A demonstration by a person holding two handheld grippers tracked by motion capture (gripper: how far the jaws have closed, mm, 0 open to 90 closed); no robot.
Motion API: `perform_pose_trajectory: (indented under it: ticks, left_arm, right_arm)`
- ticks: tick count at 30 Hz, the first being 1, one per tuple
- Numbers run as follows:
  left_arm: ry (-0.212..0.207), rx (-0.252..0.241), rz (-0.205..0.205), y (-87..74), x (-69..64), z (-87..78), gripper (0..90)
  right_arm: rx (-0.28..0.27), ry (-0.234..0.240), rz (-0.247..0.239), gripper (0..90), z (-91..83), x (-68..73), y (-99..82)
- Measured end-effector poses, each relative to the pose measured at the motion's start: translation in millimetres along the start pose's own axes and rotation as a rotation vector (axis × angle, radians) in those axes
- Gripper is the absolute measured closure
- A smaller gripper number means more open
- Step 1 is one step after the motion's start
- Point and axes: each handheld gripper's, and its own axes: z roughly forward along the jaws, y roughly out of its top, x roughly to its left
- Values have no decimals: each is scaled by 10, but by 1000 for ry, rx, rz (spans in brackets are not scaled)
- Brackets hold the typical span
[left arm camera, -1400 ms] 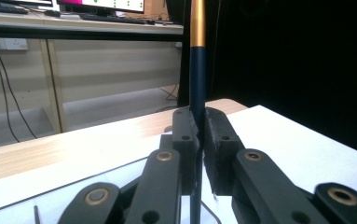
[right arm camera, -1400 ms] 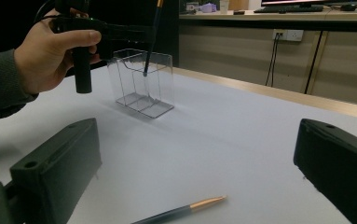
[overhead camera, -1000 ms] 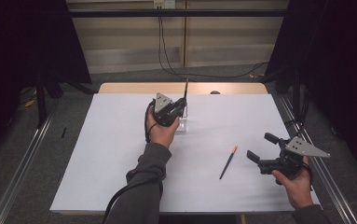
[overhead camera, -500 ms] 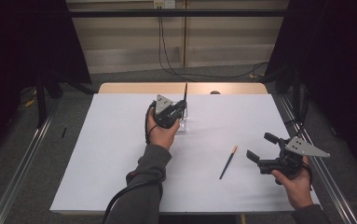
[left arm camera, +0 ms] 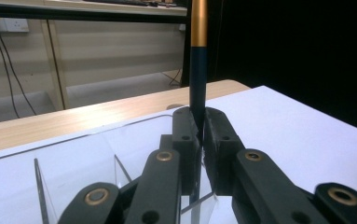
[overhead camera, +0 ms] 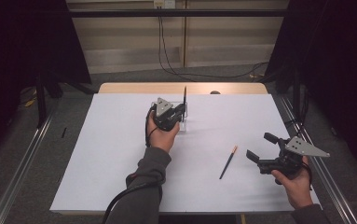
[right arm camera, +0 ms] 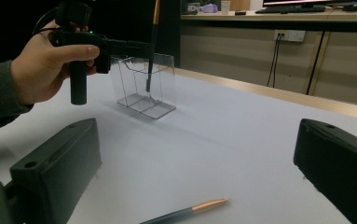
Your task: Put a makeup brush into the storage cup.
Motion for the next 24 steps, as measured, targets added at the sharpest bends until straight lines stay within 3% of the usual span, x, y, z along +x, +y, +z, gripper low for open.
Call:
perform_pose_trajectory:
  ticks: [12,24]
  left_arm:
    - [2,18,9,-42,4,-4,837]
    - [6,34,-9,-97,-14,14,837]
  right_arm:
    - [2,2,5,4,9,7,-3]
    - [0,-1,3,5,9,5,-1]
